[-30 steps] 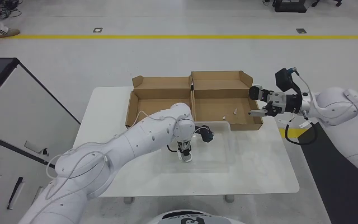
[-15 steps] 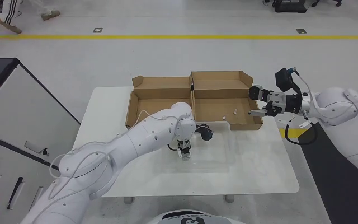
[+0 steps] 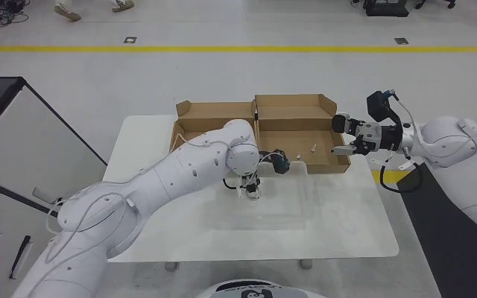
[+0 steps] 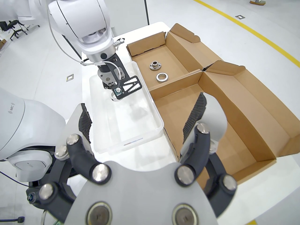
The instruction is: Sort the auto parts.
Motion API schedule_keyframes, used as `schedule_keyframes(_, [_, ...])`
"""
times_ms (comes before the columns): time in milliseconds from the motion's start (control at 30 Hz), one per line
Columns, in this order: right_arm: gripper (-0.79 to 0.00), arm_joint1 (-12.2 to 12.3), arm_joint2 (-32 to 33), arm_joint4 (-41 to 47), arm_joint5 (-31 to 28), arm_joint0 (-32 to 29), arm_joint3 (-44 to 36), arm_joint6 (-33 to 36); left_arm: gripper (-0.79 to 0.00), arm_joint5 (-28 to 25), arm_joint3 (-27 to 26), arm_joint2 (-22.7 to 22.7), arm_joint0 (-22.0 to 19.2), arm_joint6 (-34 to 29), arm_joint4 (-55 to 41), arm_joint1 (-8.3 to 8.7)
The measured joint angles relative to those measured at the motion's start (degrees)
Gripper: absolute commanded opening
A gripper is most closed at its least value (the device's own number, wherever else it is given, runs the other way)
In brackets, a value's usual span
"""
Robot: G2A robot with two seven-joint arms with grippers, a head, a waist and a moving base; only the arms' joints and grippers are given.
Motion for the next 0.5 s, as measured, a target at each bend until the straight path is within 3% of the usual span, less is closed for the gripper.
schedule_keyframes(300, [0.000, 0.0, 0.0, 0.0, 0.0, 0.0, 0.0, 0.0, -0.785, 1.4, -15.5, -8.7, 3.5, -1.5, 1.6, 7.57])
schedule_keyframes(500, [0.000, 0.0, 0.0, 0.0, 0.0, 0.0, 0.0, 0.0, -0.785, -0.9, -23.2, -17.2, 8.3, 0.8, -1.5, 13.50])
